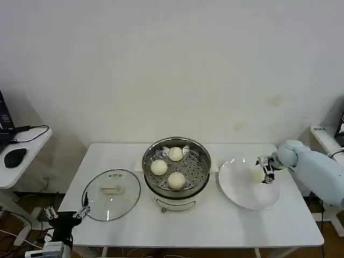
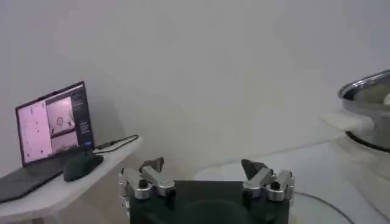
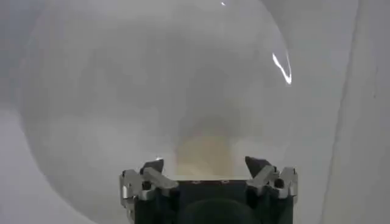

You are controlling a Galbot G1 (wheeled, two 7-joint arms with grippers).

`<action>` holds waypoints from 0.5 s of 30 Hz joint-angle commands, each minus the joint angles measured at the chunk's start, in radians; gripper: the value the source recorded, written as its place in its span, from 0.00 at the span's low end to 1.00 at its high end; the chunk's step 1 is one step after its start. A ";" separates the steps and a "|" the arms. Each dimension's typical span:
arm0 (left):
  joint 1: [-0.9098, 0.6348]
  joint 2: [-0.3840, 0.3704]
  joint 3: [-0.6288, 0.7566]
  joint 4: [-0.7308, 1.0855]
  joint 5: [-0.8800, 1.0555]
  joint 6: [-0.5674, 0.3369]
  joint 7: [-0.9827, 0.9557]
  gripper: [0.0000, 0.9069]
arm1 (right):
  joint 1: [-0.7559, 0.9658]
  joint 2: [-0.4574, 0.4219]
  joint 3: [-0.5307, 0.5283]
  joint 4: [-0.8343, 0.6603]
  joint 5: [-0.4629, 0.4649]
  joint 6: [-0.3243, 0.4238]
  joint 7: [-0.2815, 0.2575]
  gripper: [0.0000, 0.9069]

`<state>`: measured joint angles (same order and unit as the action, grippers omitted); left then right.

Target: Take steamed baozi put them in steamer then cover it.

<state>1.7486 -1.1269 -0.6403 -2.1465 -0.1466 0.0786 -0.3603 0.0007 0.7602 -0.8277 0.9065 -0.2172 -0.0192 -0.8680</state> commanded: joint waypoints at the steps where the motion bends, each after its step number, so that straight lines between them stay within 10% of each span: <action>1: -0.002 -0.001 0.001 0.002 0.000 0.000 0.000 1.00 | -0.021 0.051 0.033 -0.087 -0.022 -0.004 -0.009 1.00; 15: 0.003 -0.001 0.000 -0.011 0.000 0.000 0.000 1.00 | -0.022 0.054 0.031 -0.097 -0.038 -0.010 -0.016 0.68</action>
<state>1.7499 -1.1284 -0.6410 -2.1517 -0.1476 0.0783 -0.3605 -0.0182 0.8026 -0.8012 0.8283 -0.2480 -0.0269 -0.8824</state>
